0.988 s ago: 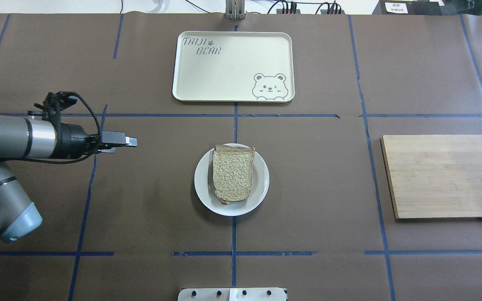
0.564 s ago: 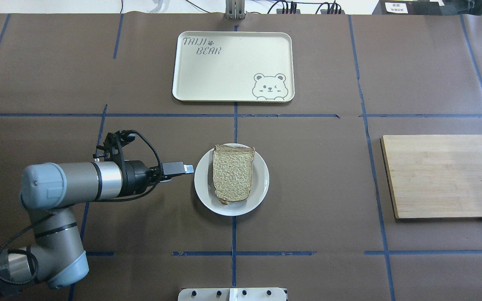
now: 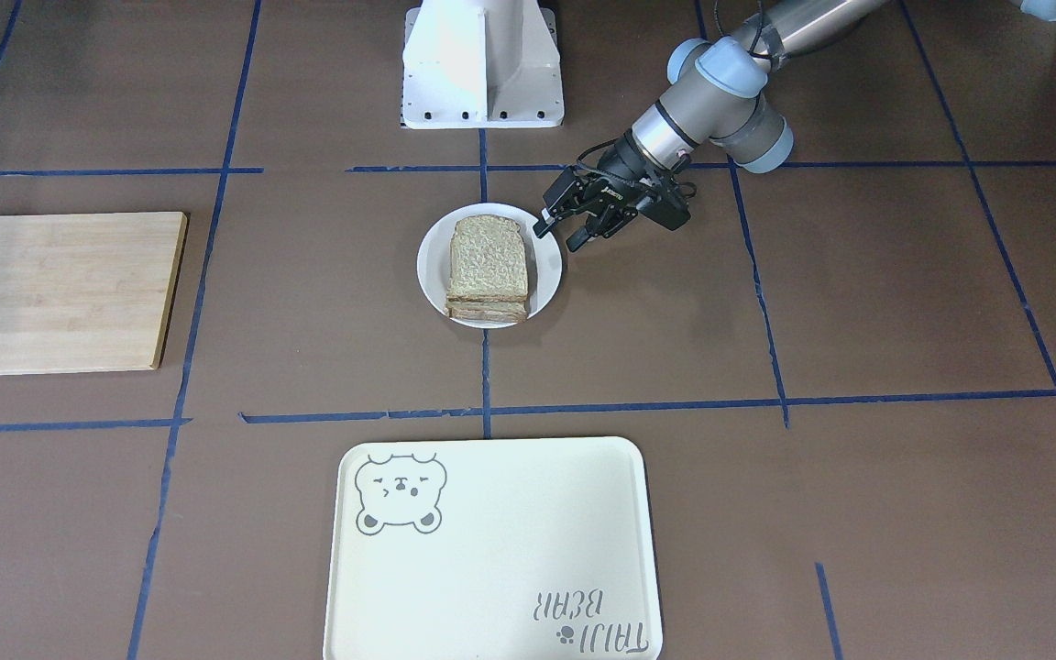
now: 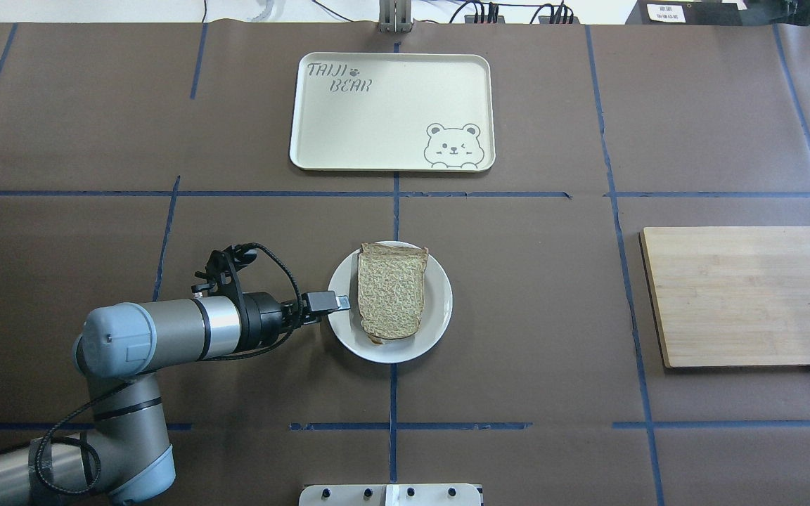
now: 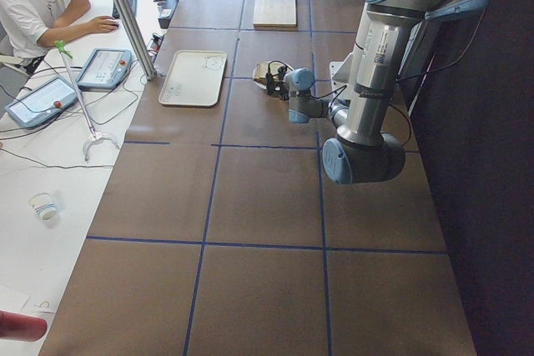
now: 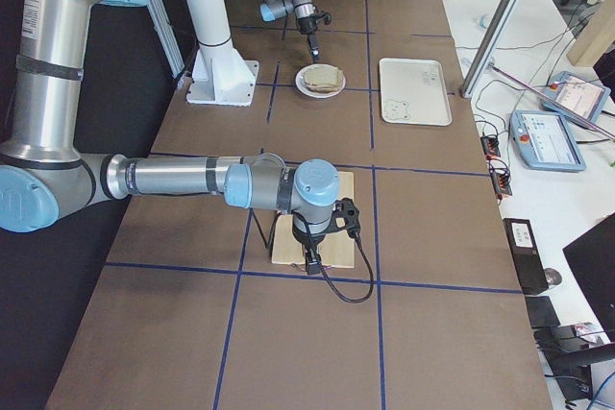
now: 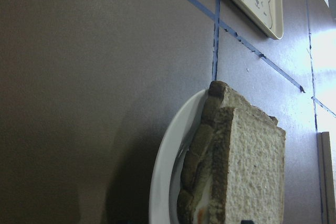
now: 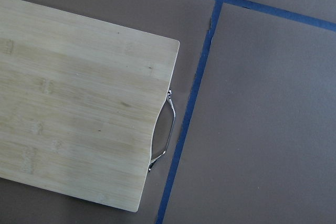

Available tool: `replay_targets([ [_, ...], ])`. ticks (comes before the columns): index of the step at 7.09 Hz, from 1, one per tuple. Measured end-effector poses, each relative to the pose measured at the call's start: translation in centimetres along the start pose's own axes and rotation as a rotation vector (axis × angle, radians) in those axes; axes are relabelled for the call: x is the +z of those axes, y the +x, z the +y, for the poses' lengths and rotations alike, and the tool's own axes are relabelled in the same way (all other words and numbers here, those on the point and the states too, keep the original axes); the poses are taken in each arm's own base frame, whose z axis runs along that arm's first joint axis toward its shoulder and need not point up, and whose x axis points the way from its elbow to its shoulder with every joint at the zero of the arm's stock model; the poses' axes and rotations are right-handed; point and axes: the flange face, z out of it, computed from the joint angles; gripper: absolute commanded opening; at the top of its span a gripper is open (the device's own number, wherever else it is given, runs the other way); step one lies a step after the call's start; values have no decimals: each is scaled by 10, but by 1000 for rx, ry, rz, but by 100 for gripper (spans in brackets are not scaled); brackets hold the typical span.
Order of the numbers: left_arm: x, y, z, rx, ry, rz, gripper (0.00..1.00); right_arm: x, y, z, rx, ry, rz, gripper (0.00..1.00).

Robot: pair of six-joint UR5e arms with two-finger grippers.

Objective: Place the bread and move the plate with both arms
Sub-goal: 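Reach the left gripper toward the plate rim nearest it and grip it, then slide the plate with the left gripper onto the white tray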

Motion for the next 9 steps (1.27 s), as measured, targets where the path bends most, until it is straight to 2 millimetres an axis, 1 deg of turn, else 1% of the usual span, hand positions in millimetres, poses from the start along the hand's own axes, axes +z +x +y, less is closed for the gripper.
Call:
replay_targets([
  [1, 6, 0, 1, -44, -3, 13, 55, 0, 0, 0, 0, 0, 0, 100],
  [3, 10, -3, 1, -83, -7, 27, 45, 0, 0, 0, 0, 0, 0, 100],
  [5, 15, -19, -1, -88, -7, 50, 40, 0, 0, 0, 0, 1, 0, 100],
  [6, 19, -23, -2, -88, -4, 64, 30, -1, 0, 0, 0, 1, 0, 100],
  [7, 21, -24, -2, -88, -3, 73, 17, -1, 0, 0, 1, 1, 0, 100],
  [8, 22, -24, -2, -88, -3, 76, 8, 0, 0, 0, 1, 1, 0, 100],
  [9, 22, -24, -2, -87, -4, 81, 4, 0, 0, 0, 1, 1, 0, 100],
])
